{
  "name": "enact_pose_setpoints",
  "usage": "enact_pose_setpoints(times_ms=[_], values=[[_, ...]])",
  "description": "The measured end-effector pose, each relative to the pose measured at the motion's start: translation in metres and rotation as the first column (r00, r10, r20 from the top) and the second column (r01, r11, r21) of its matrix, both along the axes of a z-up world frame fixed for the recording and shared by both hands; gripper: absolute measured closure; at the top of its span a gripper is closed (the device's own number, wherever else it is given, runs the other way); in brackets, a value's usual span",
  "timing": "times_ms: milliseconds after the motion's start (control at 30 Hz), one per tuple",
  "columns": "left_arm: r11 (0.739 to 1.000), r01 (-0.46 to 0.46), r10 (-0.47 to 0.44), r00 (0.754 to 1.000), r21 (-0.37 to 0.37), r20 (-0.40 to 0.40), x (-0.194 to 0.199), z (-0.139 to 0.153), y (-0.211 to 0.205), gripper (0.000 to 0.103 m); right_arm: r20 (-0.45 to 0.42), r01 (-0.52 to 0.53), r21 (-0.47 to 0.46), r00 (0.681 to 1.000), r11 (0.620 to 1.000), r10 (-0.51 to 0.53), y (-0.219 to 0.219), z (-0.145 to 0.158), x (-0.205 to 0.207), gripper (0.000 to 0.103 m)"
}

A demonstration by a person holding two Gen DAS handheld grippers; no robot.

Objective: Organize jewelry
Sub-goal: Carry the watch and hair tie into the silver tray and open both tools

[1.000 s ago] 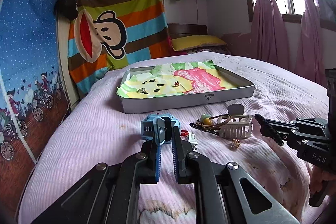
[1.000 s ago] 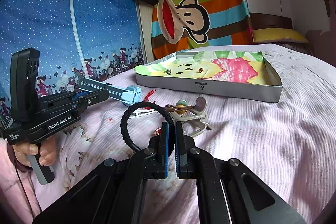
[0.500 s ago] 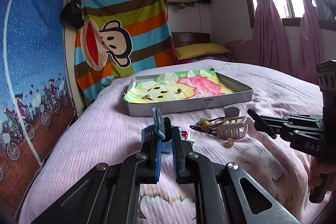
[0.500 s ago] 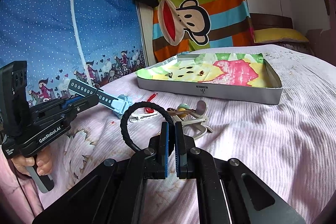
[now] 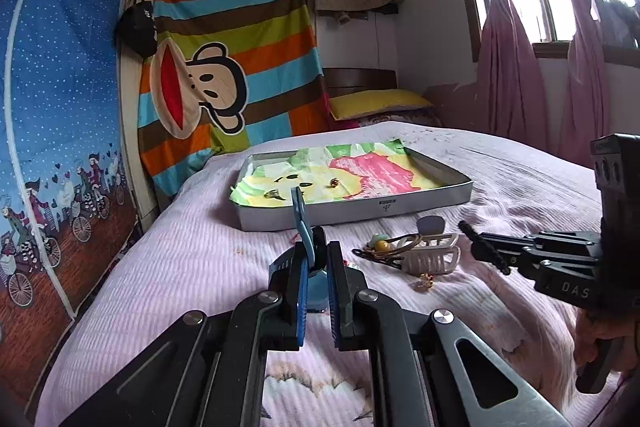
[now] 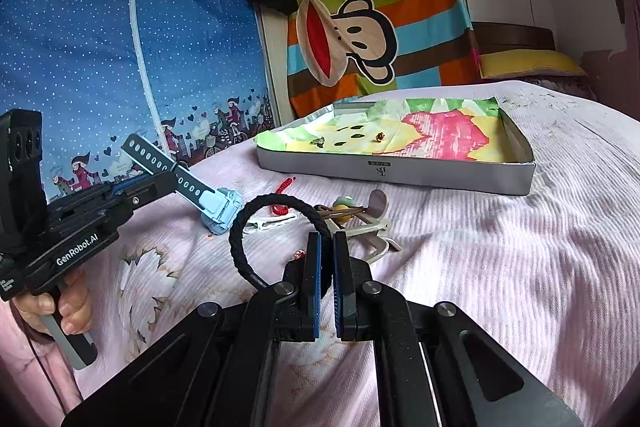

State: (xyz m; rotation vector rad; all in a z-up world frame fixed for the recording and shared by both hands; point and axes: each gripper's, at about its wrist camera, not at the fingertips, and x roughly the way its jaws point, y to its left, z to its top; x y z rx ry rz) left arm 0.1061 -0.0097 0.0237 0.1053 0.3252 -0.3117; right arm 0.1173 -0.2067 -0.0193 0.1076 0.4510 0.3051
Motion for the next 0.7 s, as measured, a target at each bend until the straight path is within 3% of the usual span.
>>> enact_pose_setpoints(times_ms=[700], values=[[0.999,0.034,-0.034,0.999,-0.039,0.003,-0.002,0.016,-0.006,0.095,0.012,0.009,0.009,1.0,1.0,-0.009,-0.001,0.004,0.002,0.098]])
